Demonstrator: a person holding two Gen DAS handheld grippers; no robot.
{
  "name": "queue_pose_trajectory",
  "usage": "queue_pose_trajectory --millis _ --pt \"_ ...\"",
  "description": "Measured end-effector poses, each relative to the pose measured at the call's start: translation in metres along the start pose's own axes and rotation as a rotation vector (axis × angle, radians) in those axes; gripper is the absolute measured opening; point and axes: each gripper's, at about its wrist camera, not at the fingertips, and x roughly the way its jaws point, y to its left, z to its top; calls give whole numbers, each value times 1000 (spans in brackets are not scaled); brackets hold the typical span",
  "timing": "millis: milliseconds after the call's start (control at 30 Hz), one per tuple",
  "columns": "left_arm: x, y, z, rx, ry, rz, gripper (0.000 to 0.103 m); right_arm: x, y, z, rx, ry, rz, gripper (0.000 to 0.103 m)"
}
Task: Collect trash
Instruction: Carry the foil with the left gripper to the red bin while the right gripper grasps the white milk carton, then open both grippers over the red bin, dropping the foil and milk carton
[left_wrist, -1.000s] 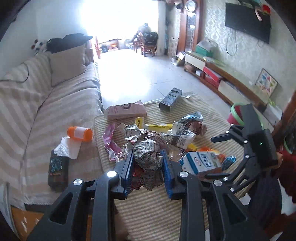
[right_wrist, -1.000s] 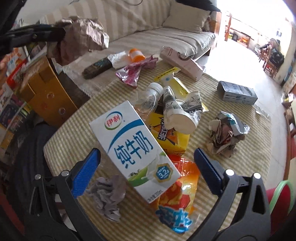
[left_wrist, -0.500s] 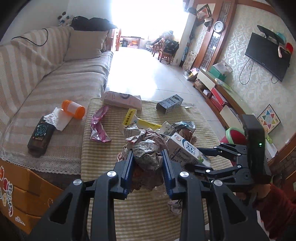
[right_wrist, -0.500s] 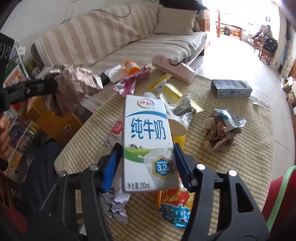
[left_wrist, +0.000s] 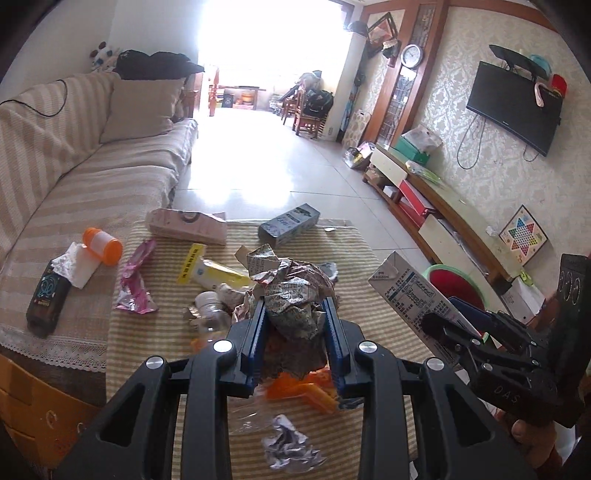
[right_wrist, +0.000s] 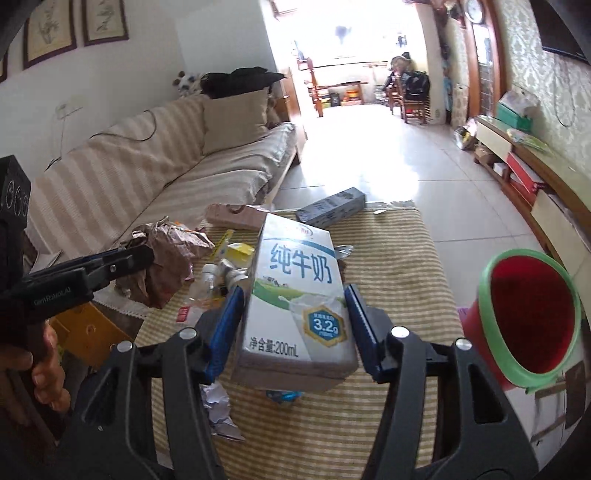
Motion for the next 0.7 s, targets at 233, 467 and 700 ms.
queue_pose_trajectory --millis 233,467,700 --pt "49 -82 9 51 45 -171 27 -24 -93 -8 156 -44 -210 55" --pt "116 -183 16 86 128 -349 27 -37 -203 -23 350 -73 -380 55" --pt "188 -266 15 205 207 -379 27 -40 -266 -37 469 -88 -433 55"
